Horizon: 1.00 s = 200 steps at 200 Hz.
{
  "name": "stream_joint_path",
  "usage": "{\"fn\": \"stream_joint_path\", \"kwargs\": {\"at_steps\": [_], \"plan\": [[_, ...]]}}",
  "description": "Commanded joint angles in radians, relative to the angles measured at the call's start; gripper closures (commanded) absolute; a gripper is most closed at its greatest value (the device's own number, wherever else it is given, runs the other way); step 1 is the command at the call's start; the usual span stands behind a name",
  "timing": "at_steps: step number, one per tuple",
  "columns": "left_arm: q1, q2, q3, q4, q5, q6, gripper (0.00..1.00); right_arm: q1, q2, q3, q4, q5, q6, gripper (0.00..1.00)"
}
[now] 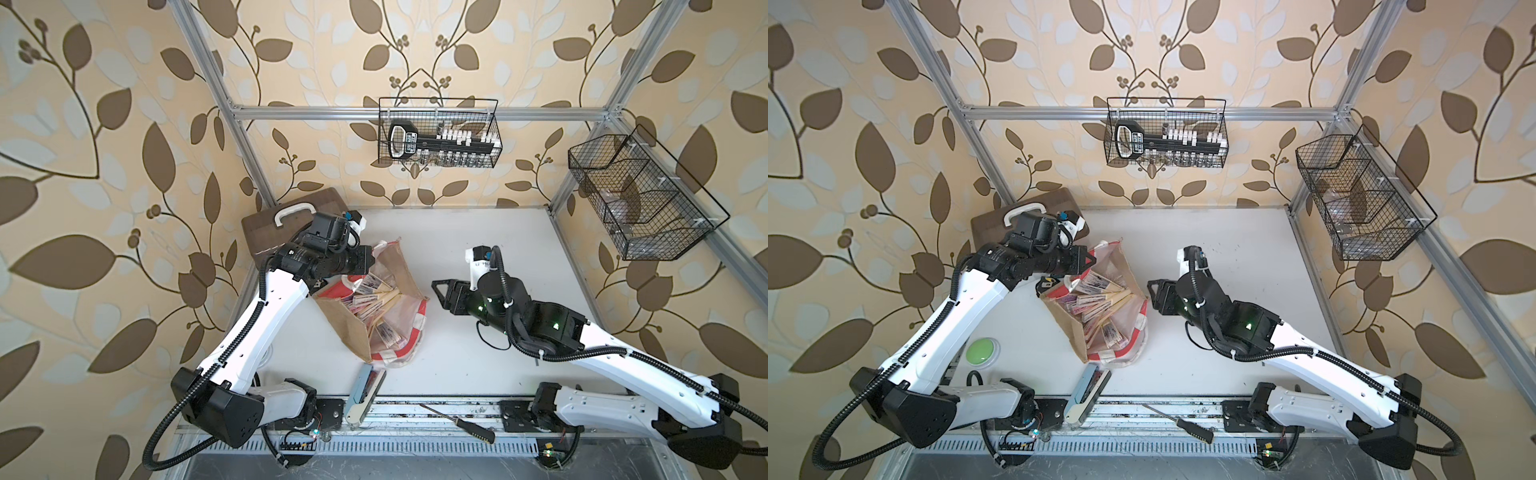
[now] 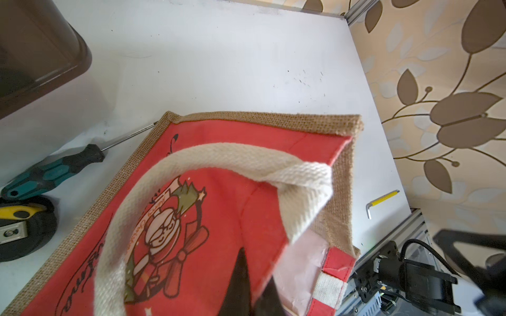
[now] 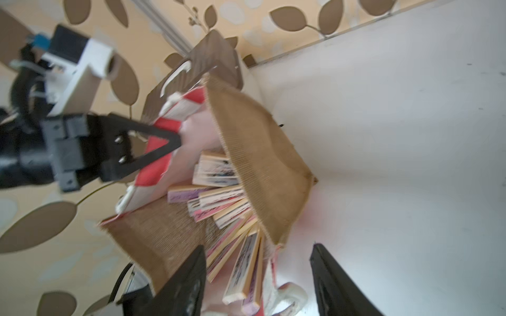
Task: Take out the folding fans from the tote bags
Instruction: Adjust the canvas bag at the center of the board.
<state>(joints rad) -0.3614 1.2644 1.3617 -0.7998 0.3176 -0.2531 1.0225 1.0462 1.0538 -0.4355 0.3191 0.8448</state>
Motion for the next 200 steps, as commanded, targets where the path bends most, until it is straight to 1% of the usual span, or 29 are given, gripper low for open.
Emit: {"fn": "stream_joint_path", "kwargs": {"at_steps": [1,20,33,45,55,67,77,95,108,118,123,134,147,154,162,173,200], "plan": [[-0.014,-0.013,0.049,0.032,0.047,-0.019,1.0,0.081,0.046,0.039,0.09,0.005,-0.096,0.42],[-0.014,0.0,0.059,0.012,0.026,-0.006,1.0,0.179,0.105,0.039,0.187,0.053,-0.264,0.43],[-0.014,0.013,0.069,-0.003,0.015,0.001,1.0,0.222,0.146,0.023,0.258,0.101,-0.428,0.43],[-0.014,0.022,0.08,-0.012,0.012,0.005,1.0,0.245,0.186,0.002,0.331,0.136,-0.571,0.46],[-0.014,0.025,0.086,-0.017,0.013,0.006,1.0,0.256,0.221,0.001,0.379,0.114,-0.689,0.46],[-0.014,0.025,0.09,-0.019,0.011,0.011,1.0,0.251,0.258,-0.009,0.435,0.088,-0.784,0.46],[-0.014,0.024,0.088,-0.019,0.009,0.013,1.0,0.227,0.281,-0.017,0.468,0.071,-0.816,0.44],[-0.014,0.025,0.082,-0.022,0.005,0.02,1.0,0.12,0.317,-0.02,0.477,-0.088,-0.835,0.39],[-0.014,0.025,0.076,-0.024,0.003,0.022,1.0,0.056,0.331,-0.046,0.531,-0.183,-0.854,0.38],[-0.014,0.026,0.073,-0.024,0.004,0.024,1.0,0.041,0.346,-0.06,0.565,-0.231,-0.922,0.36],[-0.014,0.026,0.073,-0.024,0.006,0.023,1.0,0.047,0.355,-0.057,0.57,-0.226,-0.961,0.35],[-0.014,0.029,0.073,-0.023,0.011,0.023,1.0,0.07,0.388,-0.044,0.574,-0.174,-1.024,0.32],[-0.014,0.031,0.073,-0.019,0.021,0.017,1.0,0.086,0.42,-0.045,0.594,-0.18,-1.117,0.28],[-0.014,0.031,0.074,-0.016,0.027,0.014,1.0,0.093,0.438,-0.053,0.631,-0.159,-1.149,0.28],[-0.014,0.032,0.073,-0.012,0.032,0.01,1.0,0.096,0.462,-0.055,0.666,-0.12,-1.153,0.26],[-0.014,0.032,0.074,-0.01,0.035,0.007,1.0,0.084,0.491,-0.056,0.708,-0.097,-1.143,0.25],[-0.014,0.03,0.081,-0.018,0.029,0.006,1.0,0.052,0.537,-0.057,0.774,-0.095,-1.134,0.25]]}}
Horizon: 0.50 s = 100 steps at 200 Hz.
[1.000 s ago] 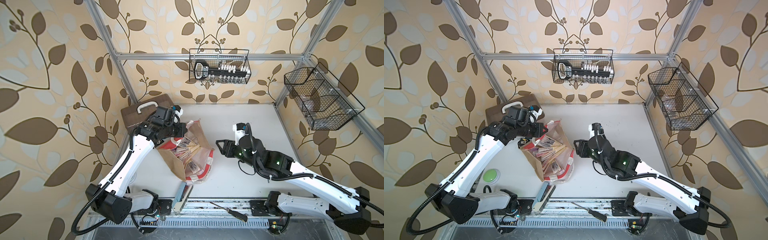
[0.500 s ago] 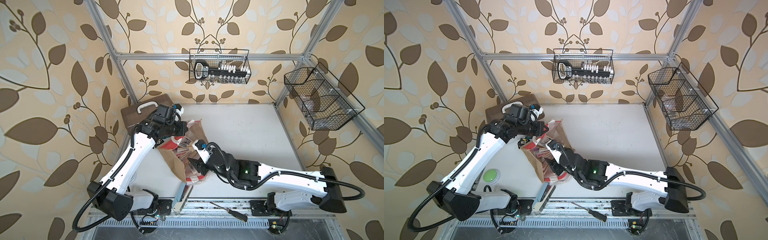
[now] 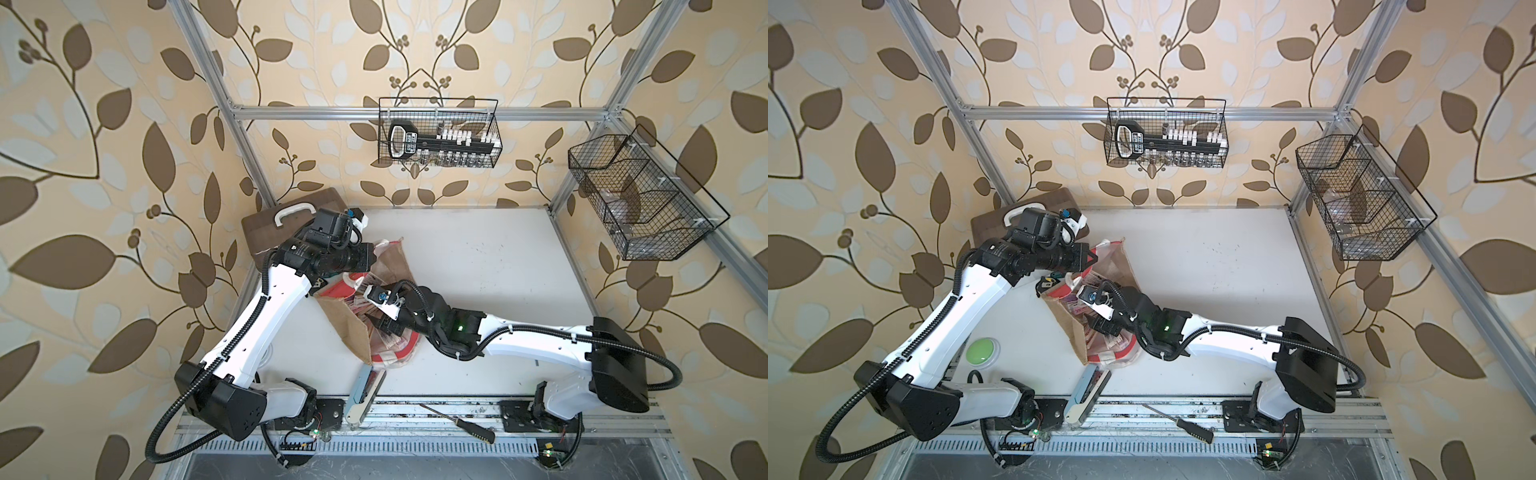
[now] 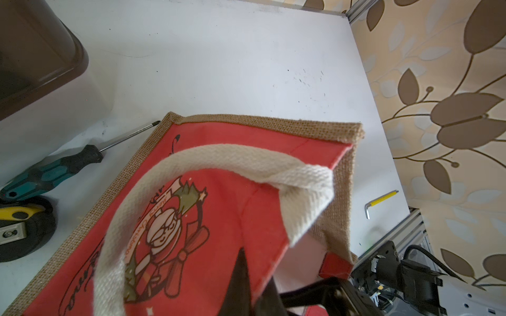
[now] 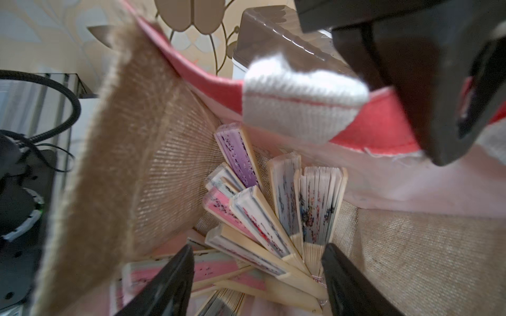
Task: Take out the folding fans from the tote bags
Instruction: Adjust the canvas bag at the center of the board, then pick up the folding fan from the canvas bag.
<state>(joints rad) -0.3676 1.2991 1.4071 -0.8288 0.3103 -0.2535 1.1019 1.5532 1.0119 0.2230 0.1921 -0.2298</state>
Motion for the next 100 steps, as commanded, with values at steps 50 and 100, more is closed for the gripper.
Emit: {"fn": "stream_joint_path", "kwargs": {"at_steps": [50,100], "plan": [[-0.008,-0.022,0.046,0.002,0.039,0.002,1.0,-0.058,0.115,-0.043,0.292,0.007,-0.115,0.22],[-0.008,-0.049,0.02,0.025,0.042,-0.003,1.0,-0.054,0.159,-0.048,0.387,0.028,-0.164,0.2]]}}
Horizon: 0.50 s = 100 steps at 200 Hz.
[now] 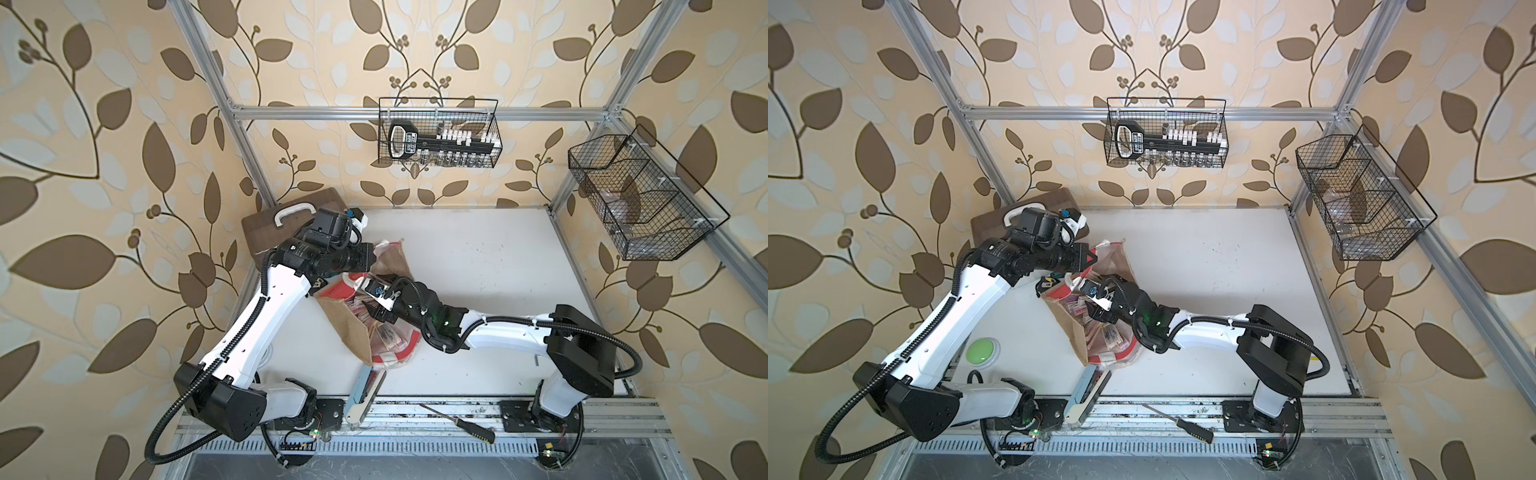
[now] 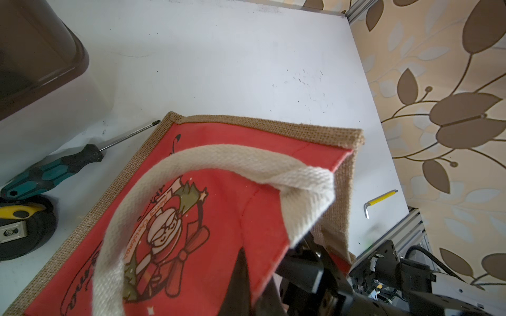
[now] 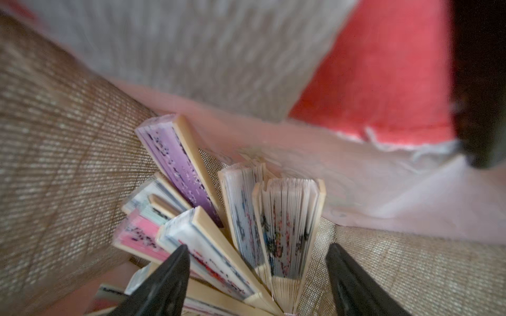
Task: Take out the folding fans from the tote bags
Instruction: Pick up the folding fan from the canvas bag.
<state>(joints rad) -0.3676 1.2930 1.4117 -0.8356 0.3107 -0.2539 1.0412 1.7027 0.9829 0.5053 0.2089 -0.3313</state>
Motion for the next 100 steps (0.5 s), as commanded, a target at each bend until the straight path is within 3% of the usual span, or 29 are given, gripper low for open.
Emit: {"fn": "stream_joint_path", "kwargs": {"at_steps": [1,100], "plan": [[-0.008,-0.043,0.015,0.032,0.042,-0.003,1.0,0.007,0.009,-0.02,0.107,0.013,-0.063,0.2],[-0.008,-0.046,0.011,0.03,0.041,0.008,1.0,-0.038,0.115,0.014,0.188,-0.012,0.029,0.24]]}}
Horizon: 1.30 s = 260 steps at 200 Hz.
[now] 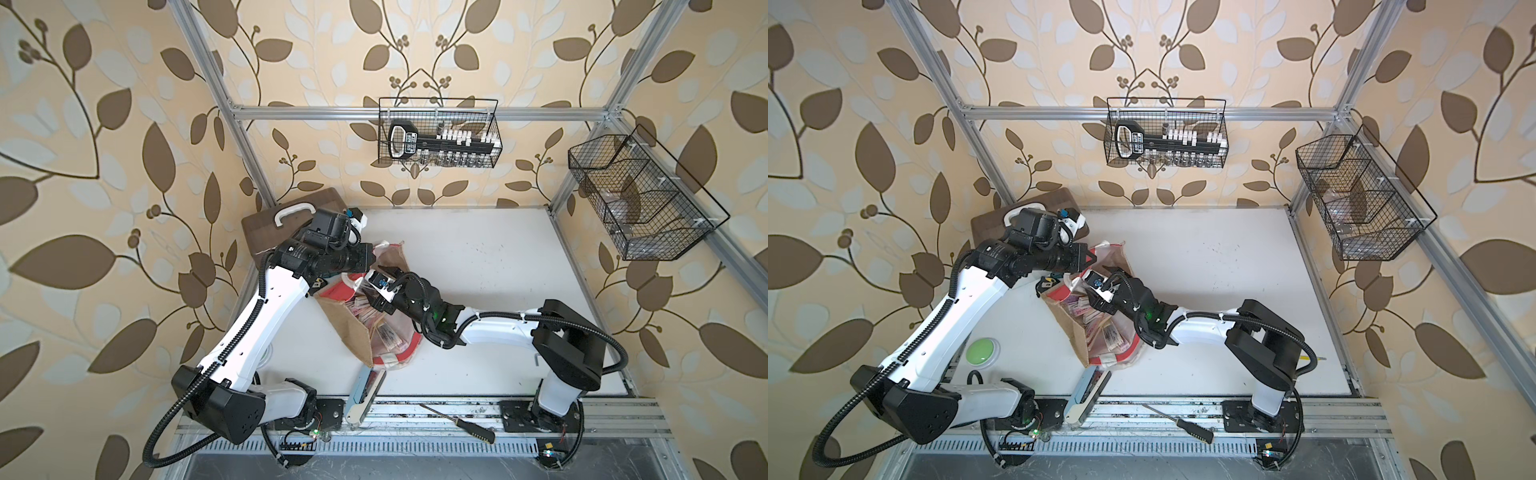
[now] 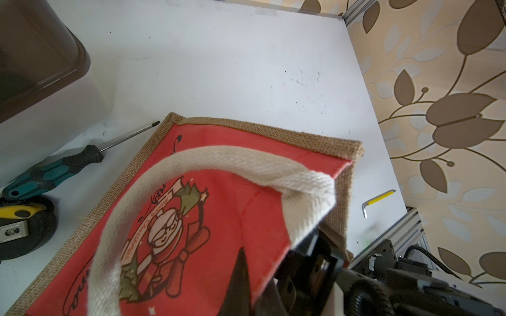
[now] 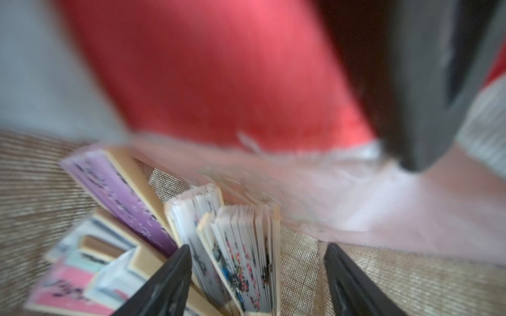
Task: Take out the folding fans from the tote bags
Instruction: Pick up the folding fan from the canvas bag.
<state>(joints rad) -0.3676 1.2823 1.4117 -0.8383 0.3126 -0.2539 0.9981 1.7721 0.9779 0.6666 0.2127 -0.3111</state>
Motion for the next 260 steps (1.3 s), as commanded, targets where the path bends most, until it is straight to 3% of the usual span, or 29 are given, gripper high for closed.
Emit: {"fn": "stream_joint_path", "kwargs": {"at_steps": [1,90,196,260], "plan": [[-0.008,-0.035,0.011,0.033,0.039,0.008,1.0,0.003,0.047,0.019,0.027,-0.015,0.011,0.24],[-0.008,-0.023,0.004,0.03,0.043,0.015,1.0,-0.01,0.114,0.075,0.066,0.026,0.063,0.36],[-0.008,-0.016,0.001,0.028,0.065,0.024,1.0,-0.033,0.128,0.075,0.12,-0.097,-0.012,0.3],[-0.008,-0.009,0.0,0.027,0.069,0.028,1.0,-0.05,0.128,0.065,0.154,-0.209,-0.039,0.38]]}}
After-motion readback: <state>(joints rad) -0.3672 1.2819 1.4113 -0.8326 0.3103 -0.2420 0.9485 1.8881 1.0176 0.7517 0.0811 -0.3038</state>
